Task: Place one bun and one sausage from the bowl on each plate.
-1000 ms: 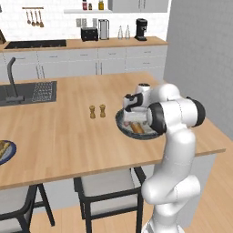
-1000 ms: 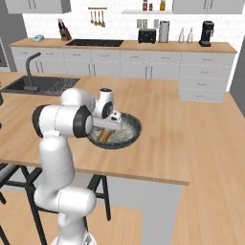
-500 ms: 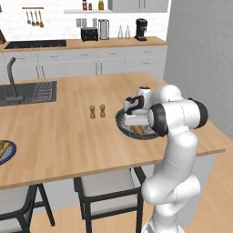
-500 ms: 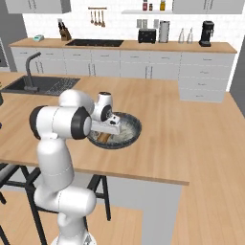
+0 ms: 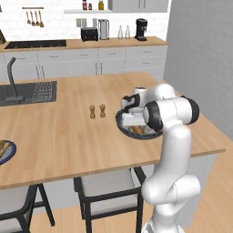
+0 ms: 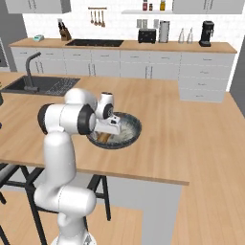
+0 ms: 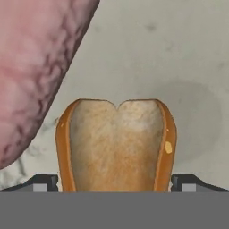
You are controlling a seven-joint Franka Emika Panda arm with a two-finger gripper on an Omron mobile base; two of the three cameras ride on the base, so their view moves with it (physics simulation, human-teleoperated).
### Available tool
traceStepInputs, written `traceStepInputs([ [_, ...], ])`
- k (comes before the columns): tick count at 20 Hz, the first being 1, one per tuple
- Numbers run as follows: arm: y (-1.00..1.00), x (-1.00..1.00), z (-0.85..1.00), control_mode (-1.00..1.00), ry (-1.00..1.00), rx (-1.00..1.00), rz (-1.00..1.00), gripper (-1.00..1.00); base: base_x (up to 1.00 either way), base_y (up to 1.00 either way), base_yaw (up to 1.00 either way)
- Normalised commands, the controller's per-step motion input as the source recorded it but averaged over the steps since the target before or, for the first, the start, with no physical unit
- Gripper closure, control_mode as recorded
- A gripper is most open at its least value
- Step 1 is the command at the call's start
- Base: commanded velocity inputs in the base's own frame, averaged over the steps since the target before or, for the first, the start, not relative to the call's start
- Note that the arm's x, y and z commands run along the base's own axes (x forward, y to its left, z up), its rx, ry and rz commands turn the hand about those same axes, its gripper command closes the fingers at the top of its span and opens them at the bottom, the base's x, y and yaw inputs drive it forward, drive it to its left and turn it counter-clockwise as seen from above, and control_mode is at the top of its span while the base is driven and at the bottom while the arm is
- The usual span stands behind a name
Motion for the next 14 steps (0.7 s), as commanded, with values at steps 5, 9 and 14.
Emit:
traceStepInputs([
  [5, 0.00, 0.14, -0.28, -1.00, 0.06, 0.01, 0.00, -1.00, 0.00, 0.00, 0.00],
  [9, 0.00, 0.02, -0.28, -1.00, 0.03, 0.01, 0.00, 1.00, 0.00, 0.00, 0.00],
  [14, 0.00, 0.00, 0.00, -1.00, 0.01, 0.00, 0.00, 1.00, 0.00, 0.00, 0.00],
])
